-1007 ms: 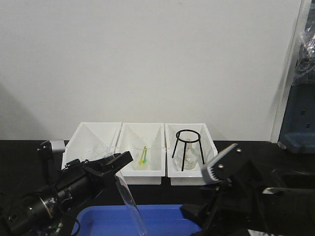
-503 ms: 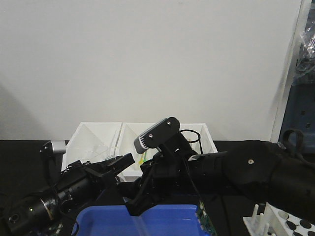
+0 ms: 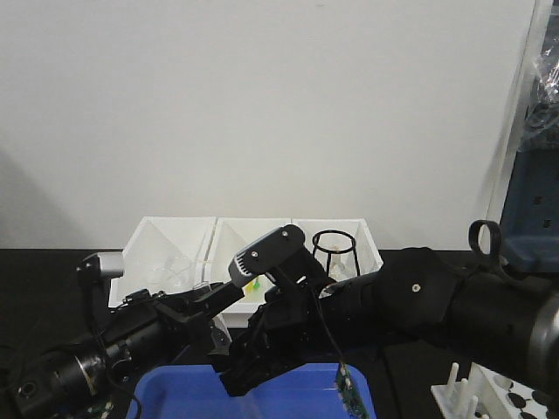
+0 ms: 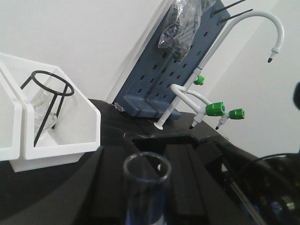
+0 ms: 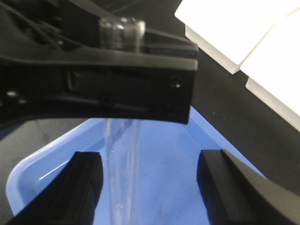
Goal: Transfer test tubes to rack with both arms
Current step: 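Grasp the upper part of the test tube with the right gripper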
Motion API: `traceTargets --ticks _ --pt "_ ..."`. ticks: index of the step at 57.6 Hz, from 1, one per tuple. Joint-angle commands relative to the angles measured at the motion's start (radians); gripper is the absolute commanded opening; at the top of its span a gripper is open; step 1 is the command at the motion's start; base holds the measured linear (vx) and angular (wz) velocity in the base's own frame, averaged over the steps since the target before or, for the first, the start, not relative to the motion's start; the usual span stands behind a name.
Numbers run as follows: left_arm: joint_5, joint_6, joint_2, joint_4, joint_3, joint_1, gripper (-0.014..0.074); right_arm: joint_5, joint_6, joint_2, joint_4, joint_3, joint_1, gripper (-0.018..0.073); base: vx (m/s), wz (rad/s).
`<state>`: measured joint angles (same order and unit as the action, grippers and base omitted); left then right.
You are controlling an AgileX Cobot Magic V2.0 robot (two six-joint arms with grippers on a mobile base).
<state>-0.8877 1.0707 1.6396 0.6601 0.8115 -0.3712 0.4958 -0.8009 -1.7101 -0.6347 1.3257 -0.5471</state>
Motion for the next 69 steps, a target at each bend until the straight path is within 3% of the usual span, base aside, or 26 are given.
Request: traceTargets --ticks 1,22,69 --pt "-0.071 0.008 -0.039 -0.032 0.035 -0.005 0.0032 -0.042 0.001 0.024 -0.025 0.045 -0.001 0.0496 0.0 0.0" --pt "-0.071 0.011 -0.039 0.02 0.035 -0.005 0.0032 -0.049 0.002 0.015 -0.022 0.076 -0.001 0.0495 0.0 0.0" --pt "-0.128 0.011 -0.039 0.027 0.035 -0.005 0.0032 -0.055 -0.006 0.015 -0.078 0.076 -0.001 0.0474 0.0 0.0"
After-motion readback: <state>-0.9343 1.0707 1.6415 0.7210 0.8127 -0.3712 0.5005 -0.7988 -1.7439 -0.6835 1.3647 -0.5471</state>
